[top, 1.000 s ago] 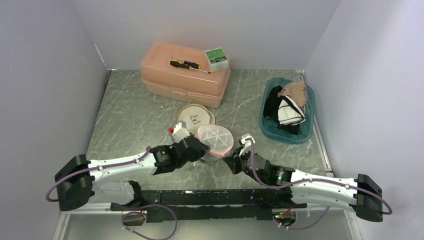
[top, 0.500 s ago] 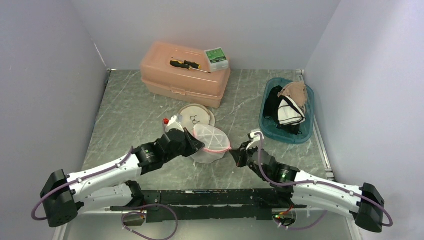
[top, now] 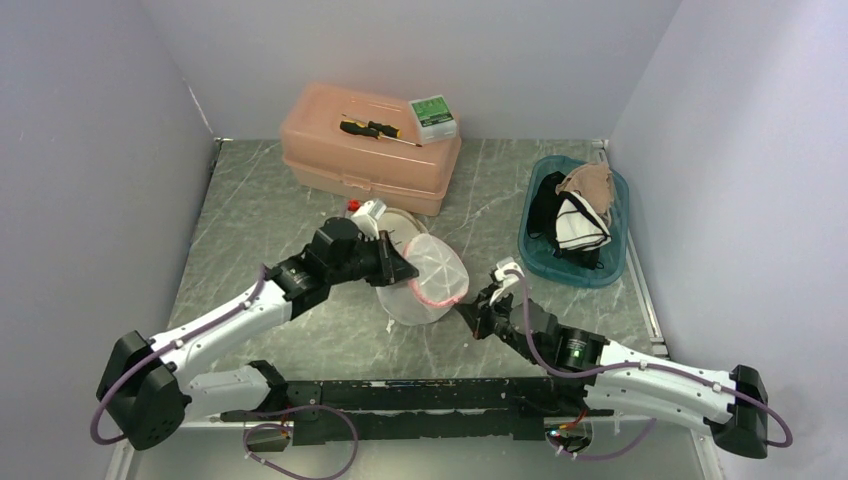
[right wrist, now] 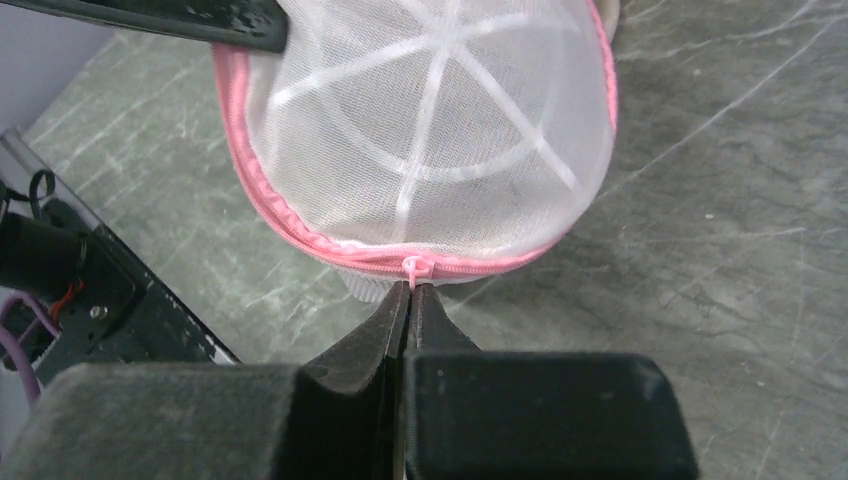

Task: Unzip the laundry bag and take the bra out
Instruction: Unzip the laundry bag at the center of the board.

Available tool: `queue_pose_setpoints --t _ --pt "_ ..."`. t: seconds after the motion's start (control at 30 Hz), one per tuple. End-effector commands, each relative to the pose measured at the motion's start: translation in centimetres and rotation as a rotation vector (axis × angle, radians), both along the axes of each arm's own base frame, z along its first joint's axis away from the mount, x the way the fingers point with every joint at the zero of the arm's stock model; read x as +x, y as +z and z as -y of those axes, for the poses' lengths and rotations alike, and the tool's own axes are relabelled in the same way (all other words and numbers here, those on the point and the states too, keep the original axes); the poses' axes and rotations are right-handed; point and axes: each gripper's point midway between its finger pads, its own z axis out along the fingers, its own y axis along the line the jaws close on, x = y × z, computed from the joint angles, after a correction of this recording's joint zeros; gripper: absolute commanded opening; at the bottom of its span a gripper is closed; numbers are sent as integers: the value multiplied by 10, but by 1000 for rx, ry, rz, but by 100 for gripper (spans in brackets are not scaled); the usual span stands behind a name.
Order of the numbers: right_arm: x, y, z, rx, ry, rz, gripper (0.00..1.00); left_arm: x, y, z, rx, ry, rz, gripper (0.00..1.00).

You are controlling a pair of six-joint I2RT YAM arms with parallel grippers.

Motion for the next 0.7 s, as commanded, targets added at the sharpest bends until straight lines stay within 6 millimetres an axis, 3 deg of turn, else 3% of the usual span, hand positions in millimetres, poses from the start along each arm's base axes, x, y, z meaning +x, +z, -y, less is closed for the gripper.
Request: queue_pose_setpoints --t 0.0,0.1,0.17,0.37,0.5,0.67 --pt "-11 1 -17 60 65 -17 0 1 -30 -1 -39 -34 -17 6" --pt "-13 -10 -20 58 71 -40 0 0 -53 -7 -27 -1 -74 14" --pt "-13 -15 -20 57 67 -48 0 -2 -58 -11 -23 20 -98 26" --pt "-10 -12 -21 70 48 -50 0 -16 -35 -33 -64 125 -121 73" --pt "-9 -12 -24 61 48 -48 0 -35 -28 -43 -70 238 -160 82" --pt "-7 -14 -27 50 49 -47 0 -63 -37 -31 -74 332 -245 83"
